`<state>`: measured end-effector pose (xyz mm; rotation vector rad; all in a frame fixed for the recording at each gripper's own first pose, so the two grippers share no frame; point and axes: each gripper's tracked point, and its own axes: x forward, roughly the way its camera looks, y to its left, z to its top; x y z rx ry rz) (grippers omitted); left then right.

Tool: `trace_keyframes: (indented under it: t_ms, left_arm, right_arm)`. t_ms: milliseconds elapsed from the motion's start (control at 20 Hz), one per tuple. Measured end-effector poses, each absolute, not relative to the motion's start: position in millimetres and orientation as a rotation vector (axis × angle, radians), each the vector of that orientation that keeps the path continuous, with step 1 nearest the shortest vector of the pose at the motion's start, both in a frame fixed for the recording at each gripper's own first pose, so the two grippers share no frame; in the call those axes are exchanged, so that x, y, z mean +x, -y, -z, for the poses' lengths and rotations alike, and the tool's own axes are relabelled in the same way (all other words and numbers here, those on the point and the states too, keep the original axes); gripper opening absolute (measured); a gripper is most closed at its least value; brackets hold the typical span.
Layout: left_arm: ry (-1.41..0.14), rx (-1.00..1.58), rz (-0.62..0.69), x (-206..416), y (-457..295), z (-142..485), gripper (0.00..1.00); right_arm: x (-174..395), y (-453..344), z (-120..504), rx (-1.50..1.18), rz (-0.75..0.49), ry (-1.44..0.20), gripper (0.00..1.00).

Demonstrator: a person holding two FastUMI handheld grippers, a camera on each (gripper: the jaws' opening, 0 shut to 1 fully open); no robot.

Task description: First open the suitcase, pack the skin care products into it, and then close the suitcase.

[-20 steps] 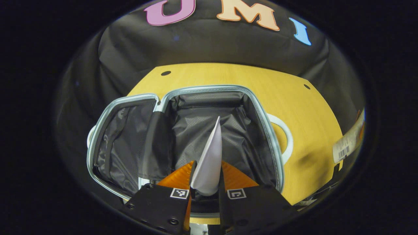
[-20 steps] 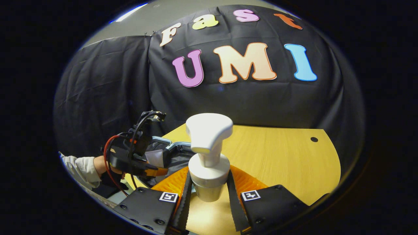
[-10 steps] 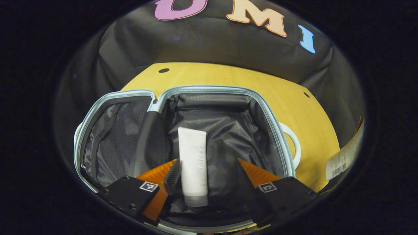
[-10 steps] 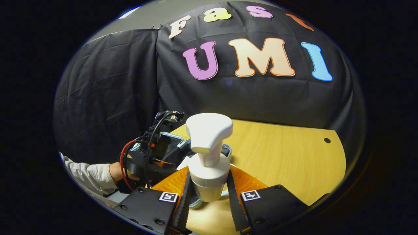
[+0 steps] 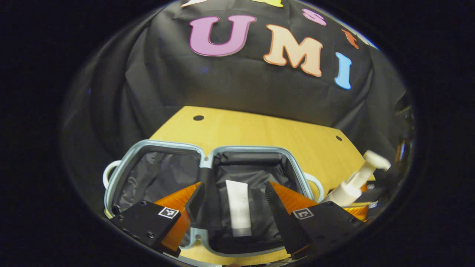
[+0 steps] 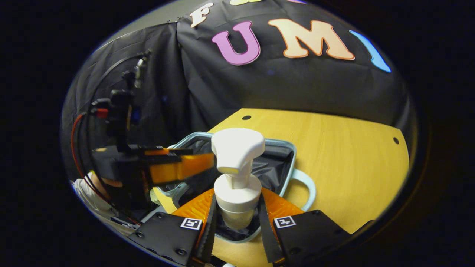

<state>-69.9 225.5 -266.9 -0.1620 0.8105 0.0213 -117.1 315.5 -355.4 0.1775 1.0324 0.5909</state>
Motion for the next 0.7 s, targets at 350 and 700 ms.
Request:
trace_keyframes:
  t_ms: [350,700]
  left_arm:
    - [-0.775,-0.178,-0.219,-102,-328,246,0.95]
    - [-0.798,-0.163,-0.328,-125,-425,250,0.95]
  right_arm:
    - [-134,-333,403,0.242,-0.507,-1.161,0.54]
    - [-112,-332,420,0.243,-0.333,-1.135,0.57]
